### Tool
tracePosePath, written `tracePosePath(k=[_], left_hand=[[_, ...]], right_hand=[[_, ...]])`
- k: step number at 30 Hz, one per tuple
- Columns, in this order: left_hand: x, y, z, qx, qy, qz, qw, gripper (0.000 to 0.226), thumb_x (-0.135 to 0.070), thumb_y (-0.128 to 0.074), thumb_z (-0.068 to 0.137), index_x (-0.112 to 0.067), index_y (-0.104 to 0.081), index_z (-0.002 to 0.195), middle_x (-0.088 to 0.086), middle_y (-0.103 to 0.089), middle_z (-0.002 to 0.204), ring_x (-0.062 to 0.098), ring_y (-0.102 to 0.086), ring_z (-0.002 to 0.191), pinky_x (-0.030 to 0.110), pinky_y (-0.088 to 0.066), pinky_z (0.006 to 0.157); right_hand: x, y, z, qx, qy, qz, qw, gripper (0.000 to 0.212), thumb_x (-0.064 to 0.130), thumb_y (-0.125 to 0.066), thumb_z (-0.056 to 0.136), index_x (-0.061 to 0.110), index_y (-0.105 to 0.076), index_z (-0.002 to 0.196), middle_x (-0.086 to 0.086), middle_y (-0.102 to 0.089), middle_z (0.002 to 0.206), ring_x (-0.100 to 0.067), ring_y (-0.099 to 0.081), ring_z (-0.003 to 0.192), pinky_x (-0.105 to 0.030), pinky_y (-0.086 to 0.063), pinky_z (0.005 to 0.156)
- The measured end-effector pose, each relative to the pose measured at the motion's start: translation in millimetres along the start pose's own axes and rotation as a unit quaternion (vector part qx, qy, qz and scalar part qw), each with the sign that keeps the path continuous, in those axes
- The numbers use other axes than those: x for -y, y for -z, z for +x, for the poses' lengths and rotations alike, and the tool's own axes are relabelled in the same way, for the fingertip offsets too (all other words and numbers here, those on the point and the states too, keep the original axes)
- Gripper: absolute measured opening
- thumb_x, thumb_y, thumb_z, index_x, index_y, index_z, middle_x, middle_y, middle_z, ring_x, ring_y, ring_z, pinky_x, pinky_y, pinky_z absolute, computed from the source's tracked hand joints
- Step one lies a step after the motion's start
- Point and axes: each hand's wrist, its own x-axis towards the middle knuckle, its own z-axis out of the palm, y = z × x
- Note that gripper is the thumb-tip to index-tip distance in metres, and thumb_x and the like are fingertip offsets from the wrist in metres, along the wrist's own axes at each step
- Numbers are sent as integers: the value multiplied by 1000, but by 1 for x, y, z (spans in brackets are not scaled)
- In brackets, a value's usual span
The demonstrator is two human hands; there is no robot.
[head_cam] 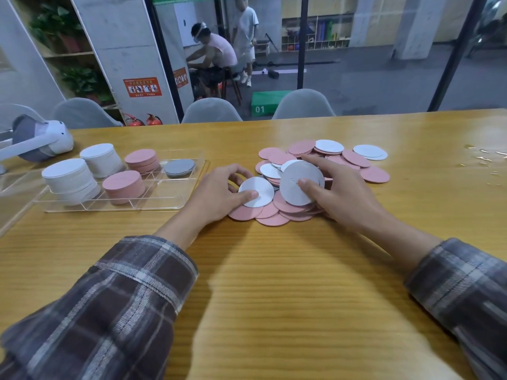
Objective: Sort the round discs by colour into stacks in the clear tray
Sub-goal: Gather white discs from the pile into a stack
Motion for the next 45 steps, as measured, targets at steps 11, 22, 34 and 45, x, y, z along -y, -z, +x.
tracePosePath(k=[11, 22, 34, 45], left_hand=[[-19, 3, -7, -9, -60, -230, 971, 20, -7, -80, 89, -7, -77, 109, 18, -76, 93, 12, -67, 80, 21, -55, 71], [-24, -22, -10, -74, -59, -203, 975, 18, -19, -91, 77, -22, -82, 92, 1, -77, 84, 12, -69, 79, 45, -59, 87], [-29, -34, -4, -108, -108, -95, 984, 6, -21, -78, 91, -23, -80, 97, -11, -75, 91, 3, -68, 85, 11, -47, 74], [-31, -54, 32, -51, -138, 38, 988, 26, -28, -69, 99, -23, -73, 124, -8, -70, 129, 16, -58, 123, 30, -40, 108]], right_hand=[[-1, 0, 0, 16, 9, 23, 1000, 51, 34, -62, 100, 34, -49, 149, 14, -61, 138, -6, -59, 123, -28, -45, 105], [0, -5, 1, 72, 20, 64, 995, 59, 37, -72, 93, 32, -50, 148, 15, -63, 125, 13, -59, 75, -17, -45, 76], [-5, 12, 1, 35, 14, 29, 999, 55, 39, -70, 90, 35, -55, 143, 15, -66, 130, -3, -67, 109, -38, -57, 94], [-25, 42, -6, -4, -22, 27, 999, 50, 27, -73, 92, 30, -59, 139, 21, -66, 117, -3, -64, 109, -31, -51, 98]])
